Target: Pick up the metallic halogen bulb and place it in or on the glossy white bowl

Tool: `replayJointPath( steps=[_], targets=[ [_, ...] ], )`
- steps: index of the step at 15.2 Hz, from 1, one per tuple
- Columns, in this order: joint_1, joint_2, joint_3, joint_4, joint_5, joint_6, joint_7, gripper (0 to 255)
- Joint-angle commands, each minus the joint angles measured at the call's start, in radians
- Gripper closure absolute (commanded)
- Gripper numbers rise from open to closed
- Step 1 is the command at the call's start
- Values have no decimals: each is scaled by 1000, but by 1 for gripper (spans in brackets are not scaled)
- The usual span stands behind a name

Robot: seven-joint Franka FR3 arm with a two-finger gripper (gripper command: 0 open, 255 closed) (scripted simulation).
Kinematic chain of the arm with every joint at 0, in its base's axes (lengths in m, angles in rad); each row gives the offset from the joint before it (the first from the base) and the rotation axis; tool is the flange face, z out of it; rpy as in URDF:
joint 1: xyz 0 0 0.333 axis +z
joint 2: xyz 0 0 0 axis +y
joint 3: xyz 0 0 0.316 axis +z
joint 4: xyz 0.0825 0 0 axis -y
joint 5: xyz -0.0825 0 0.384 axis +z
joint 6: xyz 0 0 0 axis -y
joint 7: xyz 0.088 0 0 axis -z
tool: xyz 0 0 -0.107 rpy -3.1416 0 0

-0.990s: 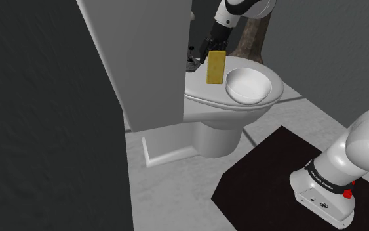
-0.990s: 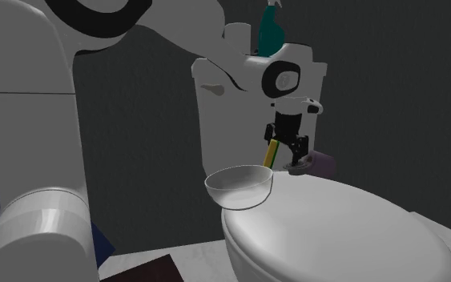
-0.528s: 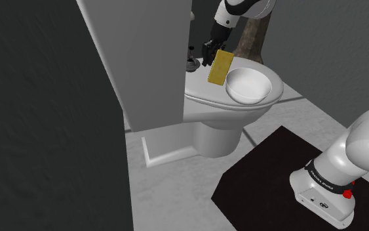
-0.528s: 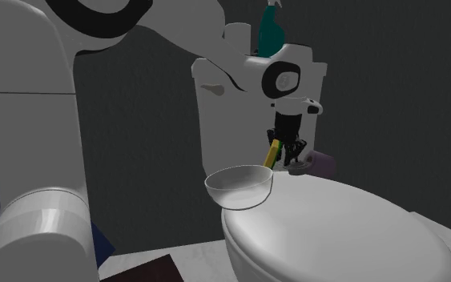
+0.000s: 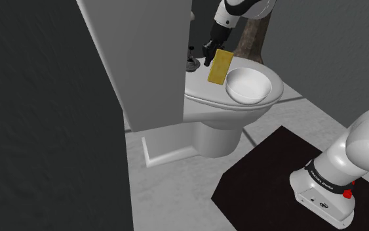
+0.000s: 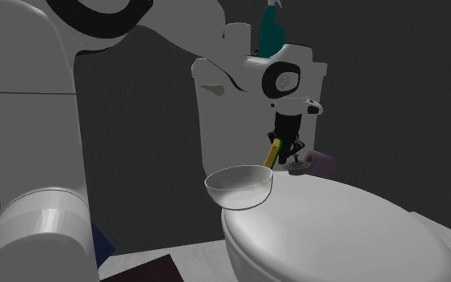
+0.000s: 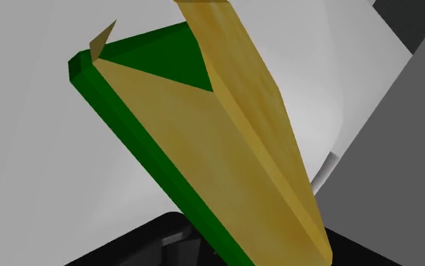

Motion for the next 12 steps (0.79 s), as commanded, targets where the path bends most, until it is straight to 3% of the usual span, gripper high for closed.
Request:
replayJointPath(
  steps=[1, 5, 9, 12],
  targets=[
    [0, 0, 0, 0, 0, 0, 0, 0],
    [7, 138, 5, 268, -26, -160, 62, 0],
    [18, 319, 9, 605, -46, -348, 121, 0],
    [21, 329, 10, 598, -47, -332, 123, 0]
  ],
)
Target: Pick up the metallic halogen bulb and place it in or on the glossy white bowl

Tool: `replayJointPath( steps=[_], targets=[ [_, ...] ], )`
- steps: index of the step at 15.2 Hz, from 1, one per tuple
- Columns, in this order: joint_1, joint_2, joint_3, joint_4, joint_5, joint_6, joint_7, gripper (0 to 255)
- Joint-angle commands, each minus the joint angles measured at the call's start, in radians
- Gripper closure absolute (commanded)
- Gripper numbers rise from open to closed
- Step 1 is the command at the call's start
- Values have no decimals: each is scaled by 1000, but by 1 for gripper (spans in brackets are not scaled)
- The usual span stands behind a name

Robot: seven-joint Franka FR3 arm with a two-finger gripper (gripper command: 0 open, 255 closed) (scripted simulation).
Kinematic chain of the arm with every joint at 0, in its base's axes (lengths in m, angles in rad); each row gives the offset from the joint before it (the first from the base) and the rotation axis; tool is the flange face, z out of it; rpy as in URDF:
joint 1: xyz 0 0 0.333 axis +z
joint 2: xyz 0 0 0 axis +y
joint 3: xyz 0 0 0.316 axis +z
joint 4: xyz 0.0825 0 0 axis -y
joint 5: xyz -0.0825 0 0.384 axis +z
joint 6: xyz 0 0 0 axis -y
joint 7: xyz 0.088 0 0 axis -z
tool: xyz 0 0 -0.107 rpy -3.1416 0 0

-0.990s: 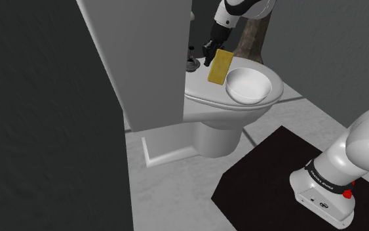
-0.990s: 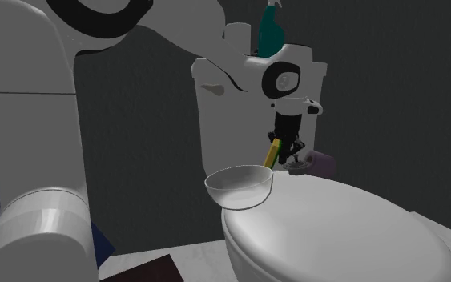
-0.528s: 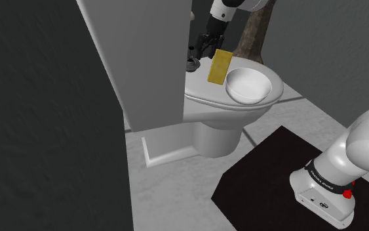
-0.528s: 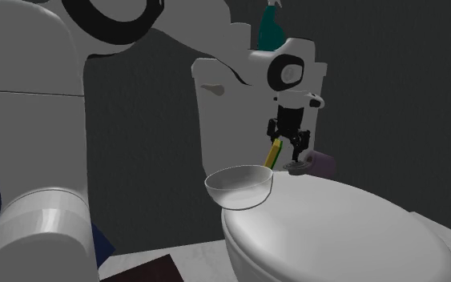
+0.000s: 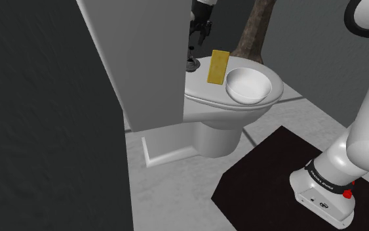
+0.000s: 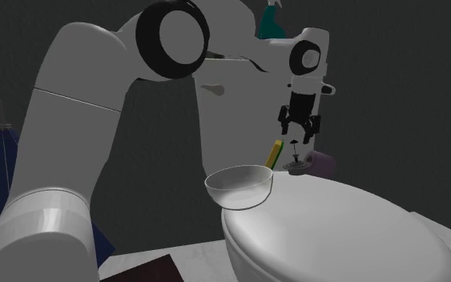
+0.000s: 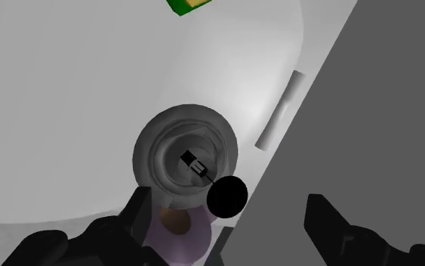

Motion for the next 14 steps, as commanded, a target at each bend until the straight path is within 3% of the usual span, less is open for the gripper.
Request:
replayJointPath(
  steps=[1, 5, 13, 14],
  targets=[
    [3, 8, 1, -8, 0, 14, 1, 0],
    [8, 13, 3, -60, 1, 73, -1, 0],
    [8, 13, 3, -60, 1, 72, -1, 0],
    [8, 13, 3, -60, 1, 72, -1, 255]
  ],
)
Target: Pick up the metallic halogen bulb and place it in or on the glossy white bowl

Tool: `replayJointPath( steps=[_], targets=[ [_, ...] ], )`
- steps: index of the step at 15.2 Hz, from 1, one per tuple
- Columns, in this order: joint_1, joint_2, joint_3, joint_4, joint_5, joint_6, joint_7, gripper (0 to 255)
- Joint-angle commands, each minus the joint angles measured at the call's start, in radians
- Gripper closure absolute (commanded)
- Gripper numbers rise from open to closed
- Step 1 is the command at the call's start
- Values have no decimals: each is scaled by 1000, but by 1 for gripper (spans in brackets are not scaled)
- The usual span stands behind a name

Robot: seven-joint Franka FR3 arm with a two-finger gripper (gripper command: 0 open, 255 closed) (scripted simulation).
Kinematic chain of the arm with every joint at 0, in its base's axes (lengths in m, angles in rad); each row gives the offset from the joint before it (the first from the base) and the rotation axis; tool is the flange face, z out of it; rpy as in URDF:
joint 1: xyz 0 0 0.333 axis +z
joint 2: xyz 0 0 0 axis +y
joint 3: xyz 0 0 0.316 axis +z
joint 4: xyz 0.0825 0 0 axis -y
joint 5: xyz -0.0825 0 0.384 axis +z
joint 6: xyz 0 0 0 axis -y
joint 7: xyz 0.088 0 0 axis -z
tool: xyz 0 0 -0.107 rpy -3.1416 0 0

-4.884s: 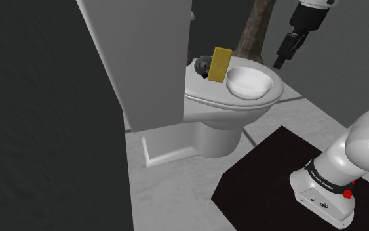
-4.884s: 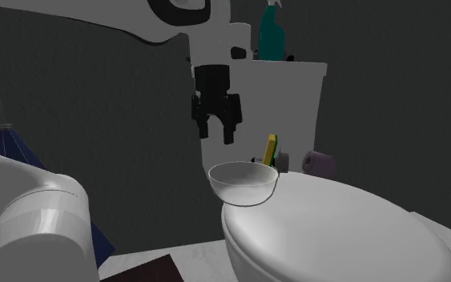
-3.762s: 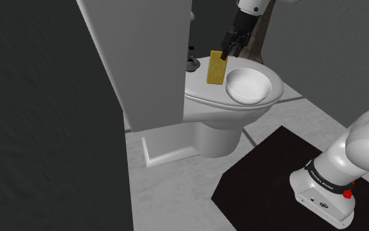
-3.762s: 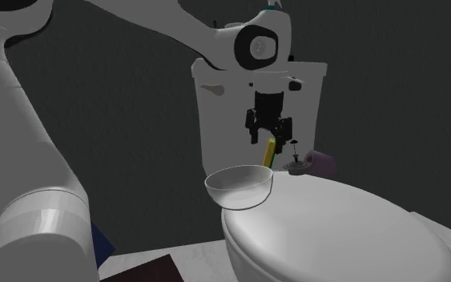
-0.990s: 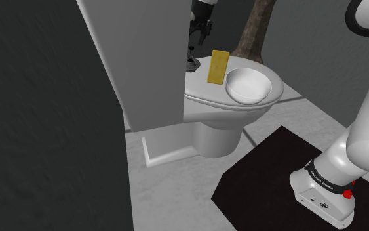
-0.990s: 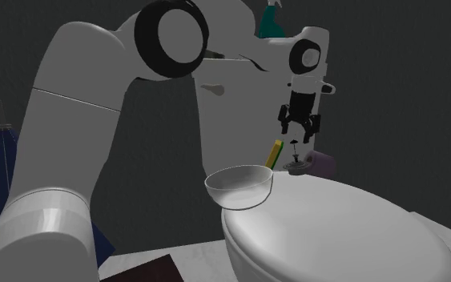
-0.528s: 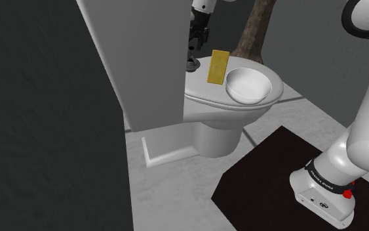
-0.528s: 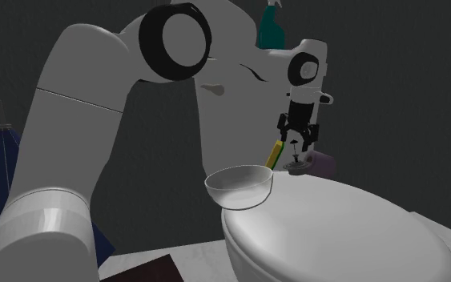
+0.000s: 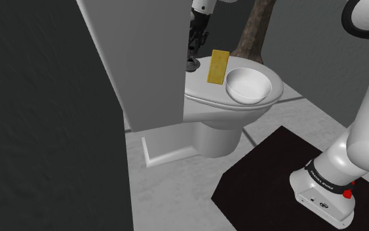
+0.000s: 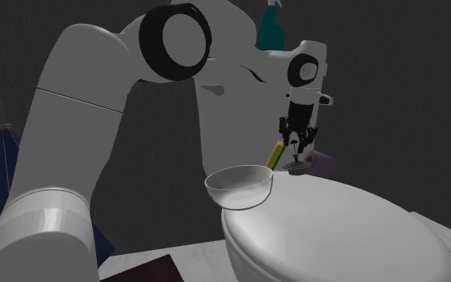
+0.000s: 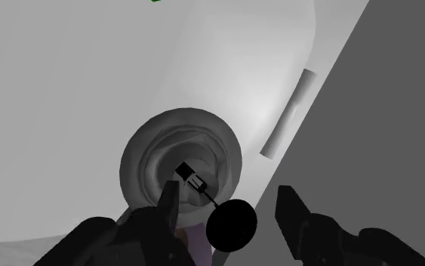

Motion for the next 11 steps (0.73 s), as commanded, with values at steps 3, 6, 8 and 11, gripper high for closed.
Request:
replayJointPath(
  steps=[3, 6, 8, 11],
  targets=[
    [0, 0, 0, 0, 0, 0, 0, 255],
    [0, 0, 0, 0, 0, 0, 0, 255],
    [0, 0, 0, 0, 0, 0, 0, 255],
    [0, 0, 0, 26, -1, -26, 5, 255]
  ],
)
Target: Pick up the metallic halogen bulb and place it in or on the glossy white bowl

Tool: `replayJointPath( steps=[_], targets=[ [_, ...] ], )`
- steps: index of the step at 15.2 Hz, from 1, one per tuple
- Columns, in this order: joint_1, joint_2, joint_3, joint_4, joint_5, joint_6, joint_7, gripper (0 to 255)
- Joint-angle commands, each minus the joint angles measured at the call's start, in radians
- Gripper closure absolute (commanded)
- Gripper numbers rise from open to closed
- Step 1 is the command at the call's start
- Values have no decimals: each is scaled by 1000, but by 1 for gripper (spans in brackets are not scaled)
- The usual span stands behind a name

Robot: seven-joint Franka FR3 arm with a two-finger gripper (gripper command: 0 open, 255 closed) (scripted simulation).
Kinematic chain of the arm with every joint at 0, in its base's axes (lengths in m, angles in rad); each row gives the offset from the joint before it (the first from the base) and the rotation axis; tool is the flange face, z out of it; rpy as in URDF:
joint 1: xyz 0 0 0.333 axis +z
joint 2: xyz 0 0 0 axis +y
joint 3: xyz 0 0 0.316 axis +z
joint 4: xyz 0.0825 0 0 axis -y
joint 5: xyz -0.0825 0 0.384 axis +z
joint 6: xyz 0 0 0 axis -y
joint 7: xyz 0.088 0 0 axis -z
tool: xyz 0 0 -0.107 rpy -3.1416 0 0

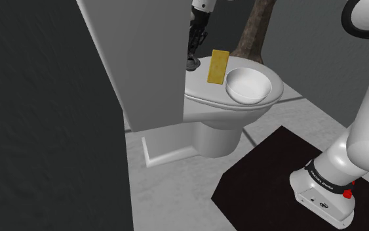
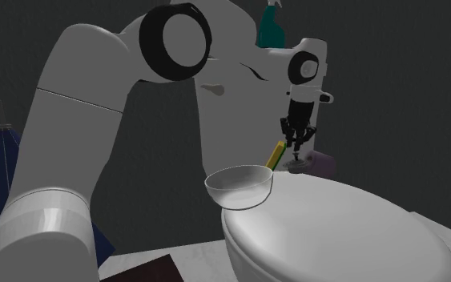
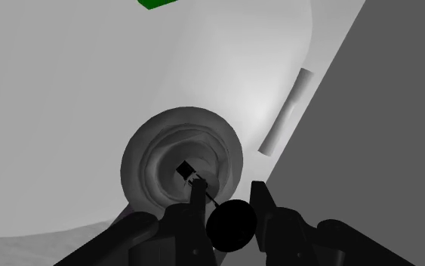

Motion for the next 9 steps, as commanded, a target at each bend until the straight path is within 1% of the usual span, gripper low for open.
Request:
replayJointPath(
  steps=[1, 9],
  targets=[
    [0, 0, 0, 23, -1, -22, 5, 255],
    [0, 14, 0, 151, -6, -135, 24, 255]
  ],
)
